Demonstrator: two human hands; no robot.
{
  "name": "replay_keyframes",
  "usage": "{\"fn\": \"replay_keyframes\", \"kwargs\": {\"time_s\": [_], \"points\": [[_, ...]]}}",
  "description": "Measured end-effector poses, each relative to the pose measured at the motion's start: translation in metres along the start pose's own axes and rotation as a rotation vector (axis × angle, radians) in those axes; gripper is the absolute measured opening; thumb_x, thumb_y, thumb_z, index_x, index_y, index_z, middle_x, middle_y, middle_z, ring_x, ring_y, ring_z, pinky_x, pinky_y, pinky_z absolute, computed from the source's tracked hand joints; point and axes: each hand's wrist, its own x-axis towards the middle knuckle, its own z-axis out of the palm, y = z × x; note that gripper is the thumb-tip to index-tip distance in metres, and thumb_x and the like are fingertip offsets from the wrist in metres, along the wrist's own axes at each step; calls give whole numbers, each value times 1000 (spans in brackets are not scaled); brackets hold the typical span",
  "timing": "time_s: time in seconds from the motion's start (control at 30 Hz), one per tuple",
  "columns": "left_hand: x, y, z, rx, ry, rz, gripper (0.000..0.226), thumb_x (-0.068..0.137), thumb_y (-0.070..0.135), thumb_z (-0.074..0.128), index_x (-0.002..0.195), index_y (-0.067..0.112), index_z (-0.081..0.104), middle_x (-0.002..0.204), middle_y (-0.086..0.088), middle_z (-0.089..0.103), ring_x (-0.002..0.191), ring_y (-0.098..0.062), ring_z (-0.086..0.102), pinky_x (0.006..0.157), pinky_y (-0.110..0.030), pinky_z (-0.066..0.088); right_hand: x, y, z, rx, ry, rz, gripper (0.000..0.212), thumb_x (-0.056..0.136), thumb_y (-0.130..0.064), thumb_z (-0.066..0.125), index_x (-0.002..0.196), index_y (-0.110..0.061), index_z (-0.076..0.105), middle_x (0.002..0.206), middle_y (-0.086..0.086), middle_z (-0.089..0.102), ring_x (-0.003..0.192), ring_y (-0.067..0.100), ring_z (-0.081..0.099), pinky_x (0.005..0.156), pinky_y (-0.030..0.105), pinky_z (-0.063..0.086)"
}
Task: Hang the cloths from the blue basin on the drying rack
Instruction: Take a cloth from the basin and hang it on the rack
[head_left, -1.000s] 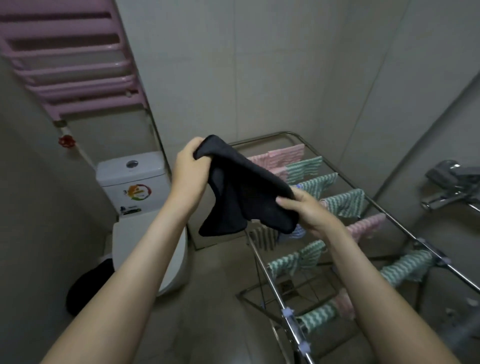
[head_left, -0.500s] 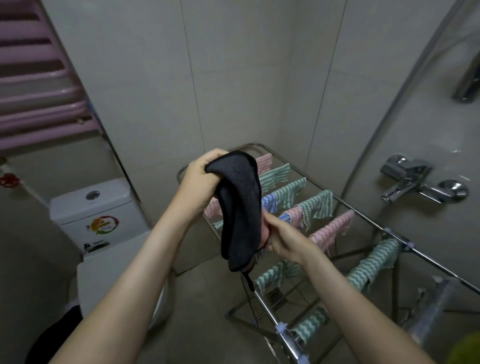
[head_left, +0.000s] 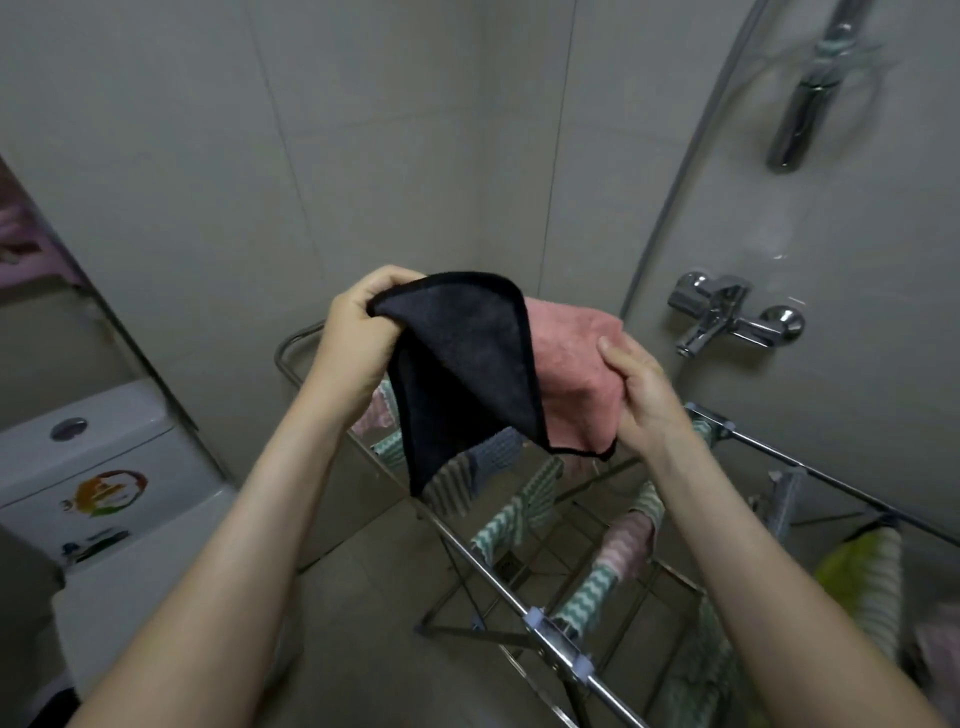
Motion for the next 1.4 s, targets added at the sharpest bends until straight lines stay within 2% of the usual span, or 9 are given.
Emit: {"fn": "replay_keyframes", "kwargs": {"time_s": [0.17, 0.4, 0.57, 0.67, 0.8, 0.93, 1.03, 1.2, 1.4], "points": [[2, -10, 29, 69, -53, -1, 55, 60, -21, 32, 91, 10, 66, 79, 11, 66, 71, 13, 58, 71, -7, 45, -14, -50, -23, -64, 56, -213, 17, 88, -2, 50, 100, -10, 58, 84, 0, 71, 78, 11, 67, 77, 25, 55], [-1, -39, 51, 31, -221, 3, 48, 59, -4, 55, 55, 44, 66, 102, 3, 51, 108, -4, 49, 97, -14, 33, -21, -75, -48, 10, 55, -227, 24, 95, -7, 44, 113, -11, 59, 107, 7, 67, 97, 15, 65, 95, 31, 50], [-7, -48, 49, -22, -518, -89, 61, 65, -21, 58, 51, 38, 66, 95, 4, 47, 91, 10, 50, 87, -18, 38, -14, -79, -47, 100, 77, -186, 26, 95, -13, 44, 101, -19, 68, 105, 7, 65, 91, 16, 66, 93, 34, 50], [-16, -52, 51, -152, -595, -228, 53, 64, -24, 49, 46, 24, 65, 101, 1, 58, 95, -4, 58, 83, -18, 46, -9, -80, -40, 76, 44, -172, 23, 98, -11, 40, 113, -17, 56, 100, 5, 67, 87, 14, 67, 86, 32, 55], [-27, -63, 50, -421, -638, -574, 34, 55, -8, 41, 60, 16, 65, 76, 1, 64, 72, -12, 57, 62, -21, 51, -6, -80, -28, 79, -13, -140, 24, 99, -9, 38, 118, -18, 52, 86, 1, 69, 77, 11, 68, 73, 29, 58], [-24, -85, 54, -627, -458, -1024, 25, 78, 17, 50, 96, 5, 60, 95, -15, 59, 83, -29, 63, 62, -39, 58, 2, -77, -22, 162, -70, -92, 30, 88, -8, 48, 116, -18, 52, 87, 1, 69, 75, 9, 68, 77, 27, 56], [-26, -101, 69, -542, -349, -1322, 56, 97, 41, 39, 123, -9, 45, 105, -32, 56, 107, -47, 57, 49, -46, 55, 10, -73, -20, 183, -117, -86, 26, 86, -9, 48, 109, -18, 54, 90, 3, 68, 77, 11, 68, 79, 29, 56], [-28, -114, 95, -588, -403, -1366, 76, 91, 64, 30, 95, -6, 61, 80, -20, 71, 80, -30, 66, 74, -39, 51, 25, -64, -27, 224, -147, -28, 24, 87, -10, 49, 103, -17, 64, 96, 7, 68, 84, 16, 68, 88, 36, 52], [-25, -100, 116, -654, -286, -1351, 48, 93, 48, 47, 84, 4, 65, 75, -12, 71, 61, -22, 70, 51, -30, 57, 38, -63, -35, 257, -172, 18, 17, 79, -9, 63, 90, -16, 74, 94, 7, 72, 88, 20, 70, 92, 43, 50]]}}
